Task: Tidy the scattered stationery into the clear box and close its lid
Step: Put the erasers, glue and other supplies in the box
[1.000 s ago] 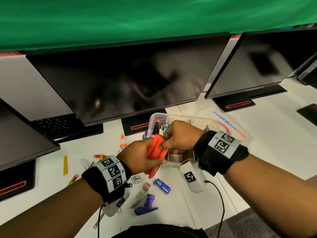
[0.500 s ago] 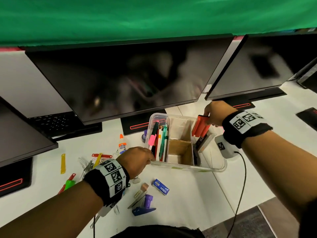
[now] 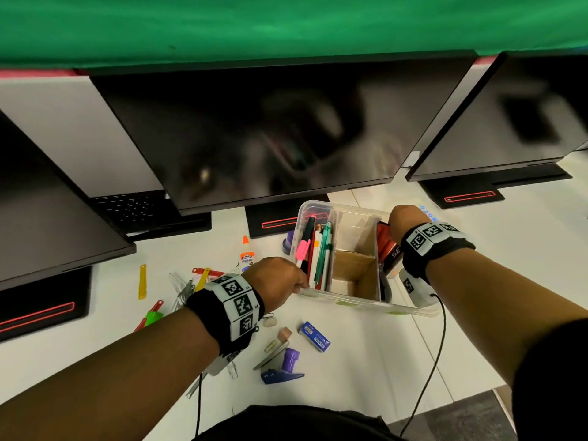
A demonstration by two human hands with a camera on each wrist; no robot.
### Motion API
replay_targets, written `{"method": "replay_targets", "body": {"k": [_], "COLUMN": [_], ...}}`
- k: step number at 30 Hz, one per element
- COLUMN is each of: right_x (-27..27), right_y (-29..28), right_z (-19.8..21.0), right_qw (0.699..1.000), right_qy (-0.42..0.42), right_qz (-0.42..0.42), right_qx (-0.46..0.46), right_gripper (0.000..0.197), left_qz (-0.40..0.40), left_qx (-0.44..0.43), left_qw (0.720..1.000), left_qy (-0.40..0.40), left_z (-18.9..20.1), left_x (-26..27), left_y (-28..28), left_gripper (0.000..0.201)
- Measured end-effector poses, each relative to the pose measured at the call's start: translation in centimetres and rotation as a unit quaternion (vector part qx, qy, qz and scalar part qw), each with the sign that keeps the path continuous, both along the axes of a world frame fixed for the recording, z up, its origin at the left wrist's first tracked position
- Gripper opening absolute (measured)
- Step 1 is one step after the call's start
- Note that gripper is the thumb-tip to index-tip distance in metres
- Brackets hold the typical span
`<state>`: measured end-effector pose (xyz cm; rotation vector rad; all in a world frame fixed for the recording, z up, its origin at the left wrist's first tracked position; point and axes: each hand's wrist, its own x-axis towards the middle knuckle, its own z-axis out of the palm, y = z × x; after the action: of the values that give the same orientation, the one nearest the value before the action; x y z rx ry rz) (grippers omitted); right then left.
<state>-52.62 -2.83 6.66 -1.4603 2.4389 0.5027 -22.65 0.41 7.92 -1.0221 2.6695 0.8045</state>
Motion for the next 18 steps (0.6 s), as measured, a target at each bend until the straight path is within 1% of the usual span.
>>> {"method": "replay_targets", "body": {"k": [1, 3, 5, 7, 8, 10, 12, 15, 18], "right_x": [1.2, 3.2, 5.5, 8.7, 10.7, 14.7, 18.0, 21.0, 22.6], "right_y": [0.6, 1.2, 1.7, 2.8, 3.7, 5.8, 7.3, 8.7, 9.9], "right_z": [1.5, 4.0, 6.2, 7.9, 8.7, 9.4, 8.1, 3.6, -0.8], "right_qw": [1.000, 0.995, 0.984, 0.971, 0.963, 0.946, 0.930, 0.909, 0.884], "right_qy": [-0.001, -0.014, -0.065, -0.133, -0.175, -0.245, -0.268, -0.248, -0.210], "right_qz": [-0.002, 0.002, 0.015, 0.037, 0.062, 0.141, 0.235, 0.335, 0.403], "right_qx": [-0.027, -0.098, -0.164, -0.195, -0.197, -0.158, -0.088, 0.020, 0.110], "right_gripper": [0.014, 0.026, 0.030, 0.025, 0.022, 0.020, 0.023, 0.030, 0.040], "left_qz": [-0.006, -0.021, -0.015, 0.015, 0.032, 0.065, 0.082, 0.091, 0.100], "left_qx": [-0.007, -0.032, -0.059, -0.072, -0.069, -0.051, -0.025, 0.001, 0.012], "left_qw": [1.000, 0.999, 0.997, 0.996, 0.996, 0.996, 0.996, 0.992, 0.991], "left_qy": [0.002, 0.022, 0.050, 0.057, 0.050, 0.015, -0.031, -0.083, -0.092], "left_z": [-0.1, -0.4, -0.5, -0.6, -0.7, -1.3, -2.2, -3.3, -4.3], "left_x": [0.1, 0.8, 2.1, 3.9, 4.9, 7.3, 9.6, 12.6, 14.9], "left_y": [0.0, 0.0, -0.1, -0.4, -0.6, -0.8, -0.9, -0.5, 0.6], "left_gripper": [0.035, 0.037, 0.036, 0.035, 0.035, 0.034, 0.033, 0.031, 0.027]}}
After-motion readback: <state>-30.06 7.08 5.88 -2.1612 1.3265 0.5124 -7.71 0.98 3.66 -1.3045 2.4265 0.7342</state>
